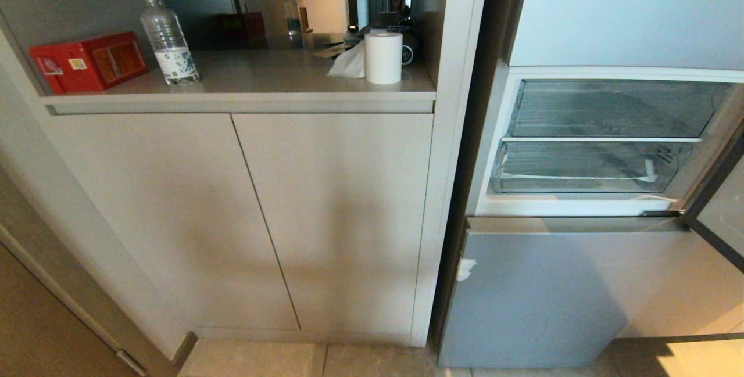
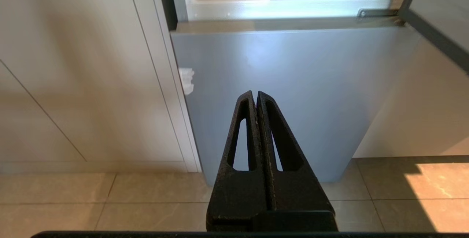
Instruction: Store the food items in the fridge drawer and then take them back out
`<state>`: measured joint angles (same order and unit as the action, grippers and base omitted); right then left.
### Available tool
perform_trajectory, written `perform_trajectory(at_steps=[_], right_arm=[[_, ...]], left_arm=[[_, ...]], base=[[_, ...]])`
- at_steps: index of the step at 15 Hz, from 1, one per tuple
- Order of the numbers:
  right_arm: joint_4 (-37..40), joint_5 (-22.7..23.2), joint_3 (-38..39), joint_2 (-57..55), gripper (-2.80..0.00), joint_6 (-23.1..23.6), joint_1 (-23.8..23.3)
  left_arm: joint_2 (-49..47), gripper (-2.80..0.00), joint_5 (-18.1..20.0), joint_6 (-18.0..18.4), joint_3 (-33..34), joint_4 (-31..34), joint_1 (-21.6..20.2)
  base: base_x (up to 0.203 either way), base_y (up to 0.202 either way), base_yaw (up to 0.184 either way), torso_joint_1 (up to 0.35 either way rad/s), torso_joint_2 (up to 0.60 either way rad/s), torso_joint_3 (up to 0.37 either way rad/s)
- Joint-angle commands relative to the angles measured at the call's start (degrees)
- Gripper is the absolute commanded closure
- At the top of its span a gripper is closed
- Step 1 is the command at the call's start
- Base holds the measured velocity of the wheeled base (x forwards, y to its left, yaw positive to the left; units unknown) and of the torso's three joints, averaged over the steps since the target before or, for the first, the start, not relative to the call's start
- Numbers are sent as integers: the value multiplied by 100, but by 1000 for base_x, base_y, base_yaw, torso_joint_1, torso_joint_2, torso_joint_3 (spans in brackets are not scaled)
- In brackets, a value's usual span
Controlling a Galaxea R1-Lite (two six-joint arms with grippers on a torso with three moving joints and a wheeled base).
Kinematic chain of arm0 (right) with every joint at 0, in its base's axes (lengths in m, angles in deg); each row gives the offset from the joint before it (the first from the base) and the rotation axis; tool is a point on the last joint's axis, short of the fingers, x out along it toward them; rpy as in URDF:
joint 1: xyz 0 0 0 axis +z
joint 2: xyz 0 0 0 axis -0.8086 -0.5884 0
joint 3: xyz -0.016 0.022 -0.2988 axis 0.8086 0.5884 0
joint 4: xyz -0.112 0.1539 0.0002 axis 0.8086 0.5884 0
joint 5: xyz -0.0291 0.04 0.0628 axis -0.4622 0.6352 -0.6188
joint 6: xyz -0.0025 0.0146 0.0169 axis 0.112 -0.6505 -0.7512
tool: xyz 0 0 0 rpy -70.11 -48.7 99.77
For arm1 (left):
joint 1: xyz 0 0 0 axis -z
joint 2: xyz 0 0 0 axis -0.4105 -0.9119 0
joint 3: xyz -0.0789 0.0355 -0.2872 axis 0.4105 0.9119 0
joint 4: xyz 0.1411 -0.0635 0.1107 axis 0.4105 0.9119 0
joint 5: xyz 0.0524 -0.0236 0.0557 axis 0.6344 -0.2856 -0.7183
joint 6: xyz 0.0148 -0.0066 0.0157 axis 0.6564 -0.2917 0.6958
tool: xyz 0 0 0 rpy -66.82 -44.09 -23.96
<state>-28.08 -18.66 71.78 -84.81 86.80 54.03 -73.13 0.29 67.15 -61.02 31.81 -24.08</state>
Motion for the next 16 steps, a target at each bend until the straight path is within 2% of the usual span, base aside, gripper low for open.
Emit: perform_trajectory(at_steps=[1,6,9,12,14,15,16], right_arm=[[0,0,0,-3,0,2,1],[-12,35,-5,0,0,188,1],[98,165,-551,-230,0,145,1],[210,622,-1320,-1725,0,-102,5],[-30,1004,-1760,-3089,0,-226,7],[-281,1120,-1900,-3723,-280,-262,8],[-658,1220,-2029,-4456,-280,-292,10]], left_arm=[[-10,0,-1,0,9,-1,2],[-10,0,-1,0,9,-1,2],[-10,0,-1,0,9,-1,2],[-10,0,-1,0,9,-6,2],[-10,0,-1,0,9,-4,2],[-10,0,-1,0,9,-1,2],[-10,0,-1,0,9,-1,2]], base=[[0,0,0,-187,393,201],[0,0,0,-36,74,36],[0,0,0,0,0,0],[0,0,0,0,0,0],[0,0,0,0,0,0],[0,0,0,0,0,0],[0,0,0,0,0,0]])
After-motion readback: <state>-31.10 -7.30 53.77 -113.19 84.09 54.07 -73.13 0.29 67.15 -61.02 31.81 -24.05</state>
